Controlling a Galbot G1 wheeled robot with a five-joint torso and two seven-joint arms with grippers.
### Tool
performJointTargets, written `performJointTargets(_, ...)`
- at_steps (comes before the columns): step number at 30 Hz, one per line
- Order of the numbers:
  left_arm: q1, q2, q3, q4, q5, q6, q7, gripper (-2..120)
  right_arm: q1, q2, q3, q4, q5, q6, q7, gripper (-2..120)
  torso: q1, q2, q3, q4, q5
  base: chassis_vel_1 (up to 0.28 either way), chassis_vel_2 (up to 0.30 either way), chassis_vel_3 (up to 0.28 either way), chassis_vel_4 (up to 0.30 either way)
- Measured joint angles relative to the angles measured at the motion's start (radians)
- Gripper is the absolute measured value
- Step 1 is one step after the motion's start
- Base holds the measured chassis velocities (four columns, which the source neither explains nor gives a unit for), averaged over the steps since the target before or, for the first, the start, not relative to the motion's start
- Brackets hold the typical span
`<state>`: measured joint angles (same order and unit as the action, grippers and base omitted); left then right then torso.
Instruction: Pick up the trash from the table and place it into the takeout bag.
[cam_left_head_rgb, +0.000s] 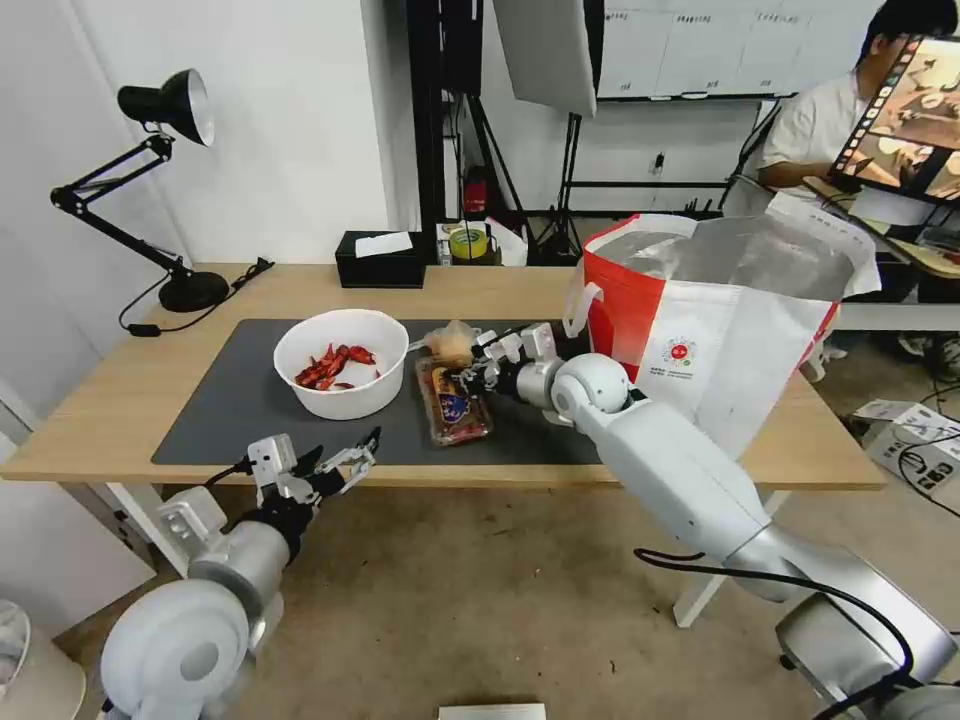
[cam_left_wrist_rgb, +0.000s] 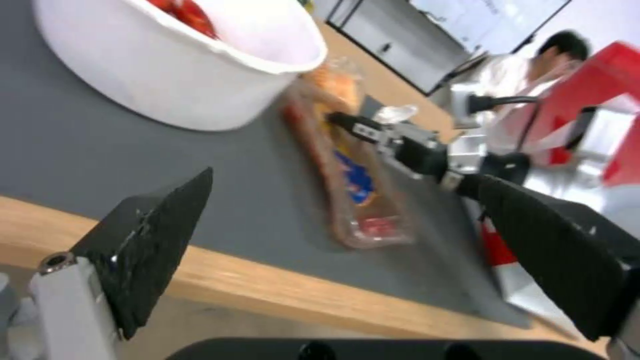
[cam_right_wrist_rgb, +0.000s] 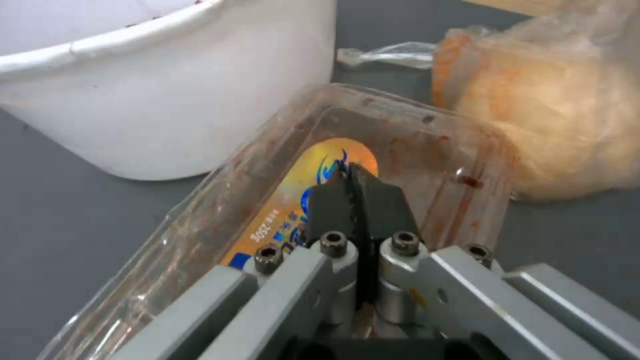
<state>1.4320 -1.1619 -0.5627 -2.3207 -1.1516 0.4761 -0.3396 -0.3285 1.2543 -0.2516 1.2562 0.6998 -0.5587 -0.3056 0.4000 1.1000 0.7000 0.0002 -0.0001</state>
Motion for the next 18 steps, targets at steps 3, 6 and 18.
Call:
performJointTargets(3,-0.013,0.001,0.012,0.02,-0.041,-0.006,0.0,100,0.0,0.002,-0.001,-0.001,-0.002,0.001,0.0,0,0.0,0.0,0.0,-0.0002,0.0,0.0,0.0,0.0,0.0)
performJointTargets(6,-0.021,-0.001,0.025,0.037,-0.06,-0.018,0.0,100,-0.003,0.002,-0.001,-0.001,-0.003,0.002,0.0,0,0.0,0.0,0.0,-0.0002,0.0,0.0,0.0,0.0,0.0)
performJointTargets(18,-0.052,-0.016,0.066,0.076,-0.084,-0.054,0.002,100,-0.024,-0.011,-0.001,0.022,-0.004,0.003,0.003,0,0.0,0.0,0.0,-0.0002,0.0001,0.0,0.0,0.0,0.0)
